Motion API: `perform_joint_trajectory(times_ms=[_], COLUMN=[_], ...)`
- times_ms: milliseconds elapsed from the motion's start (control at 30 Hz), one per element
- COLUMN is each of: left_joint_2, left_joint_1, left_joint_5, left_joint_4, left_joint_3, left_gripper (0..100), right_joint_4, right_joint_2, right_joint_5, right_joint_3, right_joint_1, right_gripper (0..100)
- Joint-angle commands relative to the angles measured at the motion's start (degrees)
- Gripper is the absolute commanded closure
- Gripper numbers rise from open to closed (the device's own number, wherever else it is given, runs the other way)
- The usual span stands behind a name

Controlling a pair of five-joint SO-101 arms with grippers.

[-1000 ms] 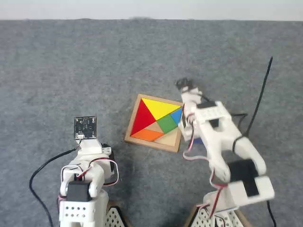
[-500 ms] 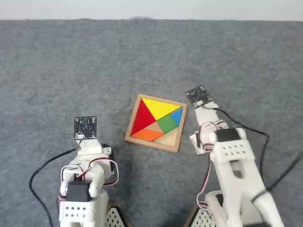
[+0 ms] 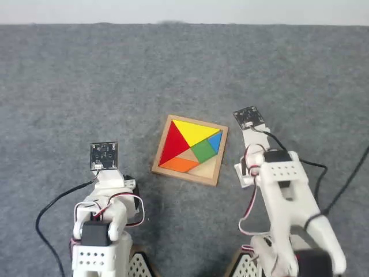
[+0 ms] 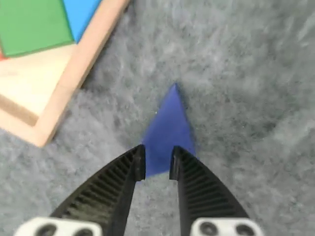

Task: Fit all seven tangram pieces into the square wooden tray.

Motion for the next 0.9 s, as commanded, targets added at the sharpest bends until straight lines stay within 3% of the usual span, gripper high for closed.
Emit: perform_joint_trajectory(times_ms=[0,100,467,633,867], left_joint_2=[-1.14,-1.14,-1.14,-1.14,-1.14], left_joint_1=[-0.35,-0.35,-0.35,-0.35,-0.35], left_joint_5=[-0.88,-0.88,-0.88,-0.88,-0.88], left_joint_4=[0.26,0.26,0.26,0.26,0.26], left_joint_3=[-0.75,-0.75,-0.75,-0.75,-0.75], left_gripper=[99,99,99,99,99], right_joint_4=[-1.54,-1.71,-2.42,-2.77,-2.86], right_joint_2=[4.97,8.84,12.88,13.32,9.01], right_joint_5=[-1.58,-1.23,-1.67,-1.67,-1.76], right_joint_3=[-5.27,-6.42,-9.32,-9.49,-9.49], right_joint_1=[0.66,0.66,5.49,5.14,5.14], right_gripper=[83.9,79.7,82.0,98.9,99.2])
